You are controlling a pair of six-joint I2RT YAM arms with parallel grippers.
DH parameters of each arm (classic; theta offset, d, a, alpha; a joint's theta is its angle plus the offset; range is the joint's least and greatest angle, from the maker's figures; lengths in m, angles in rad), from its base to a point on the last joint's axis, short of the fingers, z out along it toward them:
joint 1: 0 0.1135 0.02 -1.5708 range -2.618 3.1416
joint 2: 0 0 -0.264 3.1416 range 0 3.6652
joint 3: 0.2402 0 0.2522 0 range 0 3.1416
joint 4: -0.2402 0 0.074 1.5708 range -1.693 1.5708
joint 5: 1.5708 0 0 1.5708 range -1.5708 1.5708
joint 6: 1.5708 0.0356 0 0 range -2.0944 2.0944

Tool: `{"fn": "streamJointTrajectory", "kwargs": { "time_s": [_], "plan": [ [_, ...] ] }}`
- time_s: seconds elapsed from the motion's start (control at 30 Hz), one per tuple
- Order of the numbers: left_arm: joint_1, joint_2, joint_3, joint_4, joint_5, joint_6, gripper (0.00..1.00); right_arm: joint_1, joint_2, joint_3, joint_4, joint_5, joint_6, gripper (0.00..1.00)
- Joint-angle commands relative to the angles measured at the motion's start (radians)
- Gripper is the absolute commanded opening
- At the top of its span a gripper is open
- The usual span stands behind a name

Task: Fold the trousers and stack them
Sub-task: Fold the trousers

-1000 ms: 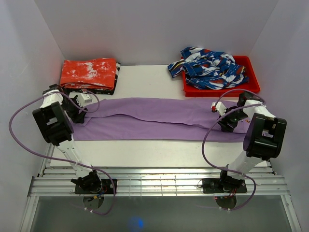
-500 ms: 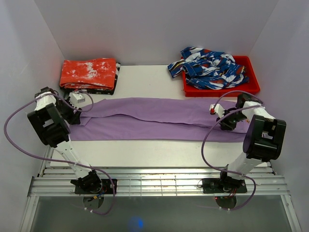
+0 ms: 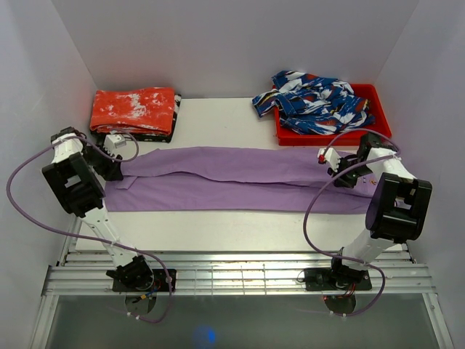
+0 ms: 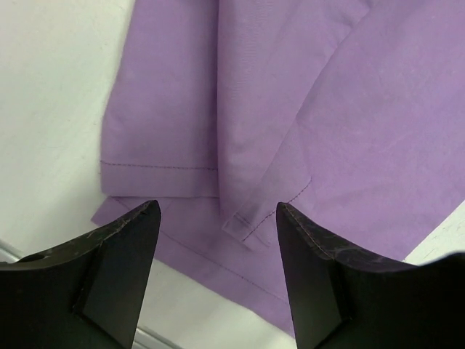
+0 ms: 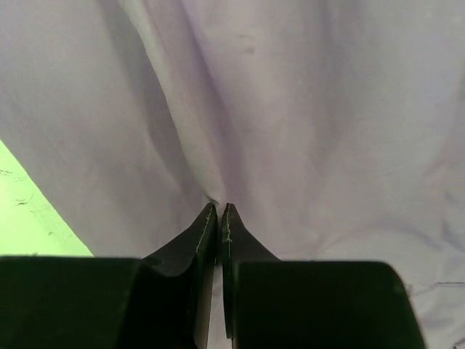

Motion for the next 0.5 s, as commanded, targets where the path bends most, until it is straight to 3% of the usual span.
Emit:
{"fn": "streamJointTrajectory", "kwargs": {
  "time_s": [0.0, 0.13, 0.23, 0.27, 0.3, 0.37, 0.4, 0.43, 0.47],
  "plan": [
    [0.007, 0.0, -0.004, -0.023, 0.049, -0.003, 0.76, -0.005, -0.001, 0.063, -0.002, -0.053, 0.035, 0.08],
    [0.006, 0.011, -0.029, 0.008, 0.035, -0.017, 0.77, -0.008, 0.01, 0.091, -0.011, -0.058, 0.045, 0.08],
    [0.004, 0.014, -0.055, 0.057, 0.017, -0.04, 0.67, -0.012, 0.01, 0.109, -0.014, -0.068, 0.055, 0.08],
    [0.001, 0.011, -0.055, 0.066, 0.017, -0.04, 0.59, -0.016, 0.01, 0.113, -0.014, -0.068, 0.058, 0.08],
    [0.001, 0.006, -0.052, 0.072, 0.02, -0.044, 0.43, -0.017, 0.01, 0.119, -0.015, -0.07, 0.061, 0.08],
    [0.001, -0.009, -0.035, 0.115, 0.021, -0.075, 0.27, -0.026, 0.013, 0.139, -0.014, -0.071, 0.075, 0.08],
    [0.001, -0.021, -0.02, 0.123, 0.02, -0.084, 0.1, -0.031, 0.017, 0.148, -0.014, -0.073, 0.079, 0.08],
    [0.001, -0.025, 0.0, 0.126, 0.017, -0.104, 0.01, -0.037, 0.022, 0.159, -0.014, -0.074, 0.084, 0.08],
    [0.001, -0.025, 0.05, 0.129, 0.012, -0.115, 0.0, -0.048, 0.025, 0.184, -0.014, -0.077, 0.098, 0.08]
  ]
}}
